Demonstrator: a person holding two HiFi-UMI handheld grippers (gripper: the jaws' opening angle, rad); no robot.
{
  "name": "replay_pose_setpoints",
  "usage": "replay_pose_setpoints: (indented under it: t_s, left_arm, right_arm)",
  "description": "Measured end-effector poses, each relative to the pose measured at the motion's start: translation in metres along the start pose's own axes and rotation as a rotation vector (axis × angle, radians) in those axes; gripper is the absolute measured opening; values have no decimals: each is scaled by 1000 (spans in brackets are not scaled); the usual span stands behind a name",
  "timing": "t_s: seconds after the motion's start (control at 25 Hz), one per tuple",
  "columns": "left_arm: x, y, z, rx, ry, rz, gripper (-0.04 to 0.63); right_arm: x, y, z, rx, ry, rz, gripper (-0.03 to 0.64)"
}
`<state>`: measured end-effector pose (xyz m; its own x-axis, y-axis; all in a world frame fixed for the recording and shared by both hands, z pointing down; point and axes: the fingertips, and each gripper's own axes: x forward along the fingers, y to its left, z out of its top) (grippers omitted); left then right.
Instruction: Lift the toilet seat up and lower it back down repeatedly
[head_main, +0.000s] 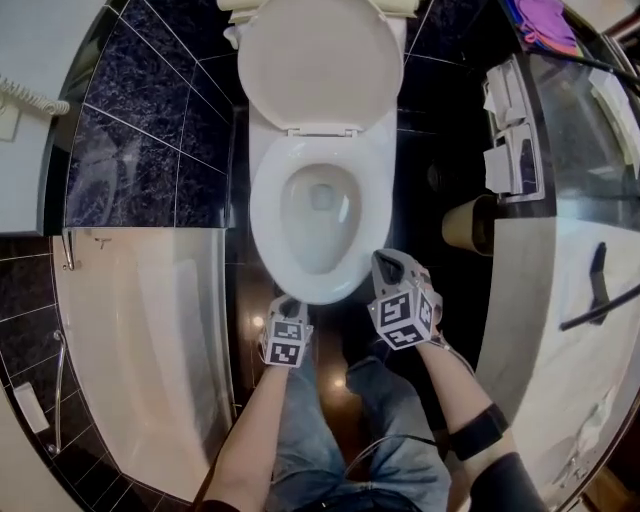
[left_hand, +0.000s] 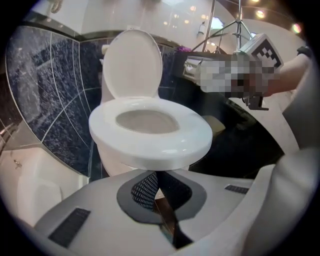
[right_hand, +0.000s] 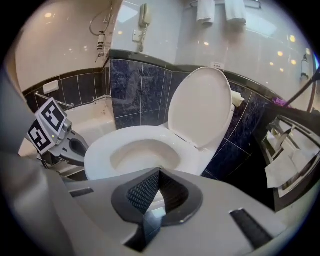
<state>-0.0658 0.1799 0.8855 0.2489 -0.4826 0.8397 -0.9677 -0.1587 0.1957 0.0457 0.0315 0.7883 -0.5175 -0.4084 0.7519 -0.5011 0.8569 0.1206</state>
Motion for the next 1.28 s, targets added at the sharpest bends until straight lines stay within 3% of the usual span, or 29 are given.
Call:
replay_pose_setpoints:
  t_s: [0.48,0.8,1.0,1.28]
  left_arm:
    - [45,8,-54,40,127,-3,-5]
    - [36,12,-44,18,93,-2,-3]
    - [8,13,-1,6,14,9,-3]
    - [-122,9,121,-18,-169,53,-3]
  right_arm:
    - [16,0,-26,14,20,5,20]
    - [19,-1,-12,17,9,5,20]
    - [2,-4,5,30,3,7,20]
    - [-87,-22,90,123,-82,-2,20]
